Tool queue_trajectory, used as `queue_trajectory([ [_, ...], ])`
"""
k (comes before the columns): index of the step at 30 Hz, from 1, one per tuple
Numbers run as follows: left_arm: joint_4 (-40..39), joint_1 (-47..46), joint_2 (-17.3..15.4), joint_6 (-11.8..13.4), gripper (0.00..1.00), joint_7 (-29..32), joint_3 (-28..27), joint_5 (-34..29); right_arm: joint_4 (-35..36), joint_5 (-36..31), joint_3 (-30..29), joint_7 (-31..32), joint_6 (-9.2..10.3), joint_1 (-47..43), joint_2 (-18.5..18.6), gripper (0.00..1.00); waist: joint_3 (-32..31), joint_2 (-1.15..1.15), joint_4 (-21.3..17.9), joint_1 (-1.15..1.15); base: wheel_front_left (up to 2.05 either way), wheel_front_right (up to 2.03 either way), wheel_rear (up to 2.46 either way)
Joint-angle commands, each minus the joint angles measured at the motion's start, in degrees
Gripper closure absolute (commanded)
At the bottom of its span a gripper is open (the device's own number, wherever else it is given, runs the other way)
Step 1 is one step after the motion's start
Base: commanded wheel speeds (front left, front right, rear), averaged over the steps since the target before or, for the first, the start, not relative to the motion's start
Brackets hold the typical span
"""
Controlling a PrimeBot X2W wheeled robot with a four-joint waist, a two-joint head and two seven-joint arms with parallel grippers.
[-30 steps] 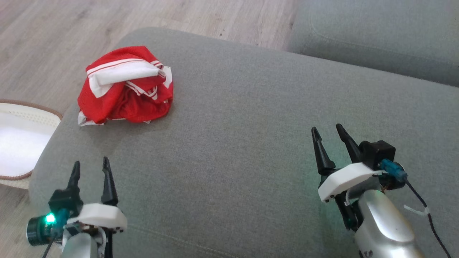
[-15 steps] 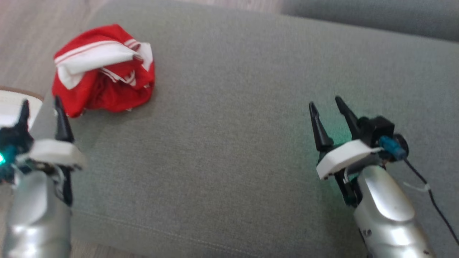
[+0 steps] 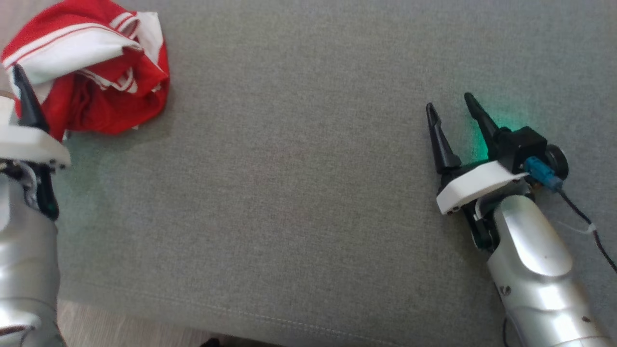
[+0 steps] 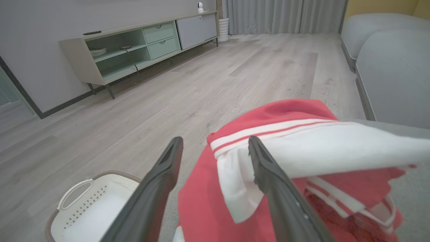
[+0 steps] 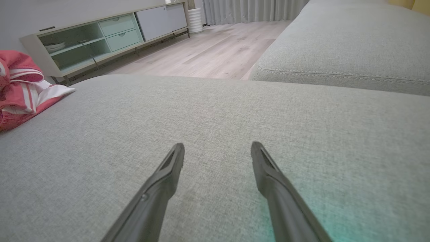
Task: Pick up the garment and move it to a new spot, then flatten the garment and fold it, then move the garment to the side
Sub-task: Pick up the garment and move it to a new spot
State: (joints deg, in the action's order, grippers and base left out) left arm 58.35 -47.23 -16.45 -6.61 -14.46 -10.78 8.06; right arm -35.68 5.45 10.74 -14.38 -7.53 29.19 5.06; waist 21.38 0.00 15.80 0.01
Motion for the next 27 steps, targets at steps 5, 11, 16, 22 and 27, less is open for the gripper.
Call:
queue_trajectory([
  [5,2.5,-4.0,-3.6,-0.7,0.00,-0.5,-1.9,3.4,2.1,-0.8,1.5,-0.6,0.04,1.9,0.1,0.00,2.6,0.00,-0.9,-0.01,0.00,0.00,0.00],
  [11,6.8,-6.1,-3.1,-0.8,0.00,0.2,0.5,7.2,2.5,-0.7,2.1,-0.6,0.04,2.6,0.2,0.00,4.1,0.00,-2.1,-0.01,0.00,0.00,0.00],
  [16,7.4,-6.4,-2.3,-0.9,1.00,0.7,4.7,10.8,2.4,-0.6,1.3,-0.6,0.04,2.3,0.4,0.00,3.8,0.00,-2.5,-0.01,0.00,0.00,0.00],
  [22,1.0,-7.1,-3.7,-0.9,1.00,-0.2,12.6,14.4,1.9,0.1,0.6,-0.6,0.04,0.9,-0.4,0.00,-0.3,0.00,-3.3,-0.01,0.00,0.00,0.00],
  [27,-7.9,-8.3,-5.9,-0.9,1.00,-0.5,20.6,17.4,1.8,1.5,0.7,-0.6,0.04,-1.3,-1.5,0.00,-5.9,0.00,-5.4,-0.01,0.00,0.00,0.00],
])
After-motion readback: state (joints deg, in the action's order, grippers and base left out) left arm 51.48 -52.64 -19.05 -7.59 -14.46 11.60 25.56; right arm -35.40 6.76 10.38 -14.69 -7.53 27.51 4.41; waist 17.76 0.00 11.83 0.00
